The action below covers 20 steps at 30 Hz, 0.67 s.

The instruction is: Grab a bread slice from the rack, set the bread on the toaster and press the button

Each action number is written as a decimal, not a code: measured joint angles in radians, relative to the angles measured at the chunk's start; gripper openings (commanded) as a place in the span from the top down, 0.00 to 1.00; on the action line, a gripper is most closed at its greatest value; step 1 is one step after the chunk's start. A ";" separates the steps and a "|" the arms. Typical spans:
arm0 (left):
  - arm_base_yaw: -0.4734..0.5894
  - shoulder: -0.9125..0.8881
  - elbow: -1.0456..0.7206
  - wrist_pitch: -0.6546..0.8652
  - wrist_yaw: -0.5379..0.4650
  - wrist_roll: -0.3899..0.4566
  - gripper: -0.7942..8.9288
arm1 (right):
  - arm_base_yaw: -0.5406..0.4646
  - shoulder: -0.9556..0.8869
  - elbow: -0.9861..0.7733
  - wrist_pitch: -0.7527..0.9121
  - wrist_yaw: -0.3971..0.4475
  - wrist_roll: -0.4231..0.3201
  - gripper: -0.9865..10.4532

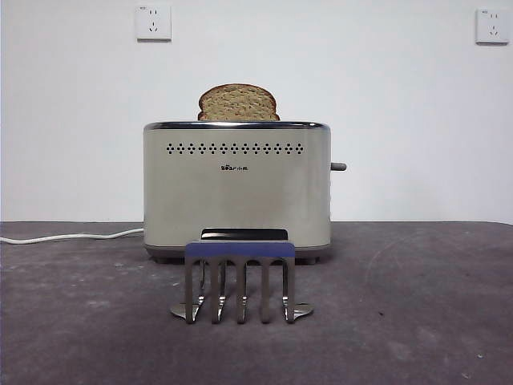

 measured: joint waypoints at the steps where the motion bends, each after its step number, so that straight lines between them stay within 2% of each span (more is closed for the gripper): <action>1: 0.000 -0.004 -0.008 -0.001 0.000 -0.001 0.92 | 0.000 0.000 0.000 0.000 0.000 0.000 0.91; 9: 0.000 -0.027 -0.043 -0.037 0.000 -0.050 0.92 | 0.000 0.000 0.000 0.000 0.000 0.000 0.91; 20: 0.000 -0.031 -0.043 -0.039 0.000 -0.078 0.92 | 0.000 0.000 0.000 0.000 0.002 0.000 0.91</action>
